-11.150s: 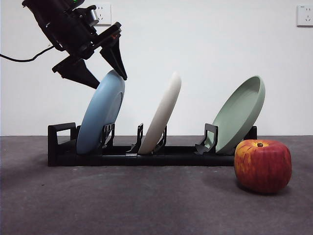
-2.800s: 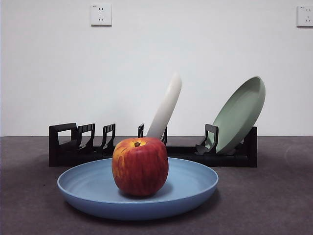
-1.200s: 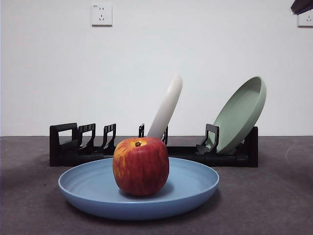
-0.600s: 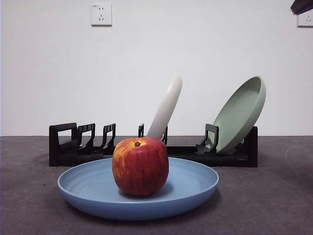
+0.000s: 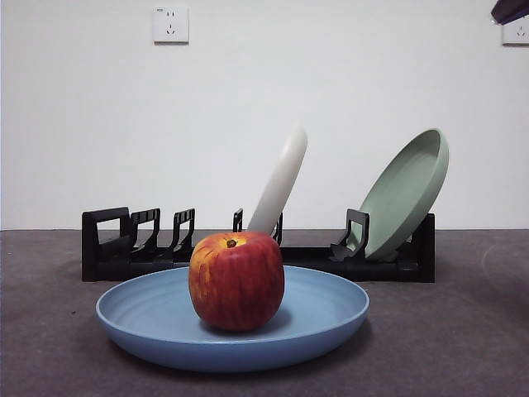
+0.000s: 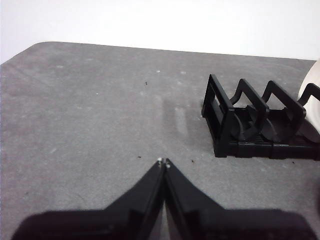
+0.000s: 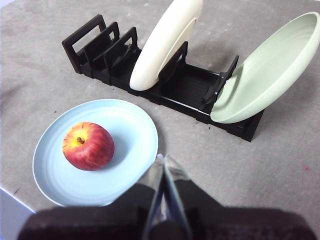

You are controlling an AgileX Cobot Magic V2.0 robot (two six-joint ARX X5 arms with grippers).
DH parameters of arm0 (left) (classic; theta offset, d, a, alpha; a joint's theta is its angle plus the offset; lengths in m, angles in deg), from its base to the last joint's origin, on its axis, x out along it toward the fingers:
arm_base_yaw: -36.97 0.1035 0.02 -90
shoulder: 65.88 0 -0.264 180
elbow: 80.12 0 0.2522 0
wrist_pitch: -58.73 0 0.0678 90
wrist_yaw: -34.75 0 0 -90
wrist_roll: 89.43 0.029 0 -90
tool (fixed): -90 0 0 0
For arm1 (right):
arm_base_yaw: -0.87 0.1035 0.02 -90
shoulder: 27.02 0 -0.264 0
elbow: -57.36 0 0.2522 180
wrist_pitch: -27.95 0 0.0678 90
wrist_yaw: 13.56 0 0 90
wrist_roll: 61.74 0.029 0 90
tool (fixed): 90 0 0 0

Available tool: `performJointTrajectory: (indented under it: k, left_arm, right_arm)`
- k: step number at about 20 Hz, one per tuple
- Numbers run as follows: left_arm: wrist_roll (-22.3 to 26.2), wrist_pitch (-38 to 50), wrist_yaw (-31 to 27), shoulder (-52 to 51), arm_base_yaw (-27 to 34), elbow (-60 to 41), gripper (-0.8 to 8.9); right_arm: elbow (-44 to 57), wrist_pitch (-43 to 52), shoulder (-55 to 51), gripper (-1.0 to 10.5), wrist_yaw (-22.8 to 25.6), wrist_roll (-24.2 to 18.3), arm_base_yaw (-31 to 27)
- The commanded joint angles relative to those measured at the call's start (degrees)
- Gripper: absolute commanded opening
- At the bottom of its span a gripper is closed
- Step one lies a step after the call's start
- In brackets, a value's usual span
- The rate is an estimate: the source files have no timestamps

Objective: Take the blue plate from the plate rack,put the plate on the table,take the apple from the table,put the apple in the plate

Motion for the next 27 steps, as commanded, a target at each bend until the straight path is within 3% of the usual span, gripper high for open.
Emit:
performJointTrajectory:
  k: [1,13,16,20,24,27]
  left_arm:
    - [0.04,0.37,-0.11,-0.13,0.17,-0.76,-0.03]
    - [0.04,0.37,-0.11,-0.13,0.17,-0.76,-0.03]
    - [0.04,0.37,-0.11,-0.13,0.17,-0.76,-0.03]
    - [0.04,0.37,-0.09,-0.13,0.17,-0.76,-0.03]
    - [0.04,0.37,-0.09,-0.13,0.17,-0.76,-0.03]
    - [0.04,0.37,-0.11,-0.13,0.17,-0.76,-0.03]
  right_arm:
    - [0.37,0.15,-0.04,-0.1,0.15,0.57,0.00]
    - [0.33,-3.34,-0.17,-0.1,0.20,-0.22,0.00]
    - [0.39,-4.13,-1.07,-0.1,1.70,-7.15,-1.20]
    - [2.27,3.06,-6.12,-0.1,1.49,-8.41,-16.83]
    - [11.63,20.85,-13.62,-0.1,-11.17,-8.70,-35.34]
    - [20.83,29.59,-18.08,0.0,-18.16,-8.74,-42.10]
